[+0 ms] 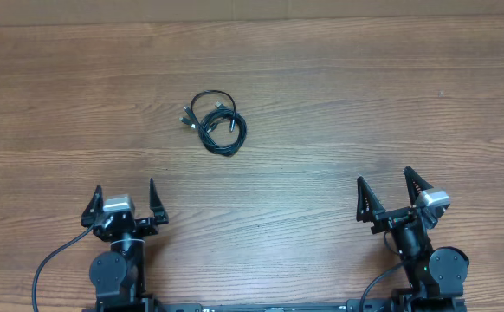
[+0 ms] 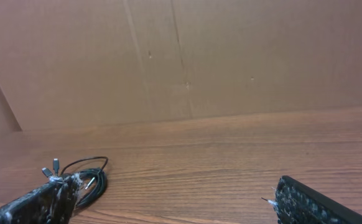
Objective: Untangle cables
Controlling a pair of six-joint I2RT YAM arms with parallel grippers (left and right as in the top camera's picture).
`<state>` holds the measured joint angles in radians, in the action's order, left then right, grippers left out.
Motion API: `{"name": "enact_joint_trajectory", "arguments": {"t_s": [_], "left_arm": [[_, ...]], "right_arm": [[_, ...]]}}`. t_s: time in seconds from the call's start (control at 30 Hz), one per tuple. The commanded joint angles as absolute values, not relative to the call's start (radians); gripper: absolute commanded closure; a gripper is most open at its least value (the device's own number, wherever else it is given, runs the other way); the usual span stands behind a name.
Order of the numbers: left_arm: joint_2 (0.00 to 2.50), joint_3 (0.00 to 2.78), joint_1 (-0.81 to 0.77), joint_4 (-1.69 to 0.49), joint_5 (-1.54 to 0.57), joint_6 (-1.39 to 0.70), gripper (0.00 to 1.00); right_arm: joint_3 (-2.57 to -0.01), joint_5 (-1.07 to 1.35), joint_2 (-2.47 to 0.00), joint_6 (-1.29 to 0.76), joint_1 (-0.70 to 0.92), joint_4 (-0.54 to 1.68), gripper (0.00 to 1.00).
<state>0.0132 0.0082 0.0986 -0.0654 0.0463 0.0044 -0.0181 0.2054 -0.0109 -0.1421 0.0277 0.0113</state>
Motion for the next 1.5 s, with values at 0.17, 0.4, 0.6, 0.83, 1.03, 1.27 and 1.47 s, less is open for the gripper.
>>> {"name": "enact_joint_trajectory", "arguments": {"t_s": [0.17,0.4,0.6,0.83,1.03,1.27,1.47], "left_arm": [[0.006,0.005,0.104,-0.073,0.053,0.023,0.01],[0.006,0.005,0.104,-0.076,0.031,0.011,0.00],[0.006,0.022,0.104,-0.020,-0.221,-0.004,0.00],[0.006,0.188,0.104,-0.288,-0.473,-0.118,0.00],[0.028,0.393,0.104,-0.531,-0.438,-0.120,0.00],[0.255,0.692,0.104,-0.825,-0.471,-0.120,0.01],[0.560,0.894,0.104,-1.054,-0.496,-0.119,0.00]], "right_arm": [[-0.008,0.211,-0.003,-0.153,0.032,0.006,0.00],[-0.008,0.211,-0.003,-0.153,0.032,0.001,0.00],[-0.008,0.282,-0.003,-0.191,0.033,0.002,0.00],[-0.025,0.347,-0.003,-0.194,0.033,0.062,0.00],[-0.150,0.360,-0.012,-0.214,0.032,0.215,0.00],[-0.444,0.400,-0.178,-0.213,0.033,0.366,0.00],[-0.679,0.486,-0.447,-0.205,0.033,0.496,0.00]]}}
